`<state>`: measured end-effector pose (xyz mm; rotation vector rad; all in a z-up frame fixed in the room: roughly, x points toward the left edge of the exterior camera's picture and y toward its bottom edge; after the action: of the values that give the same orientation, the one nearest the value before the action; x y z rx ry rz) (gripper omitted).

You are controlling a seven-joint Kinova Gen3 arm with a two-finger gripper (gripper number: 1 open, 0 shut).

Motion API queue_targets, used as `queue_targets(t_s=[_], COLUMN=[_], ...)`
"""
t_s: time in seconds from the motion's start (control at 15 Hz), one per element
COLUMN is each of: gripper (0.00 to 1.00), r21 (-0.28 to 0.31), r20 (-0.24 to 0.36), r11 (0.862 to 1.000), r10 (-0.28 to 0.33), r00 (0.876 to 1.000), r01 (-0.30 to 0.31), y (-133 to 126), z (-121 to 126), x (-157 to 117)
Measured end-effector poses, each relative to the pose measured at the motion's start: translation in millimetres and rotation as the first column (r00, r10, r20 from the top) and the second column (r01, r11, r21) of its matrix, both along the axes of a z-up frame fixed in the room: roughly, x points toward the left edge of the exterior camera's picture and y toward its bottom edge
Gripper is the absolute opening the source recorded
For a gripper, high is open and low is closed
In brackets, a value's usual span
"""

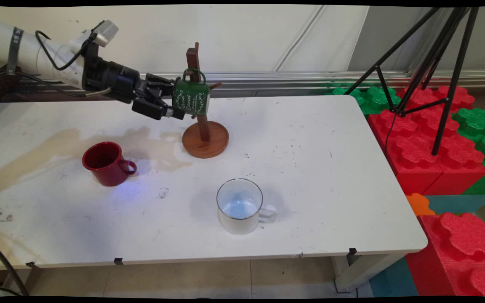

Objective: Pick up the green mug from the rack

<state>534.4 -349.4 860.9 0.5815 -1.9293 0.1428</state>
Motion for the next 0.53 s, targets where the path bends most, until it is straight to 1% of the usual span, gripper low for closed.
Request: queue_targets(t_s=[0.53], gripper=[1.00], r21=[0.027], r20=[-0.033], r11=[0.999], r10=[0.036], r00=[0.999], r01=[-0.035], y=[-3.0], z=[-6.4], x=[3.5])
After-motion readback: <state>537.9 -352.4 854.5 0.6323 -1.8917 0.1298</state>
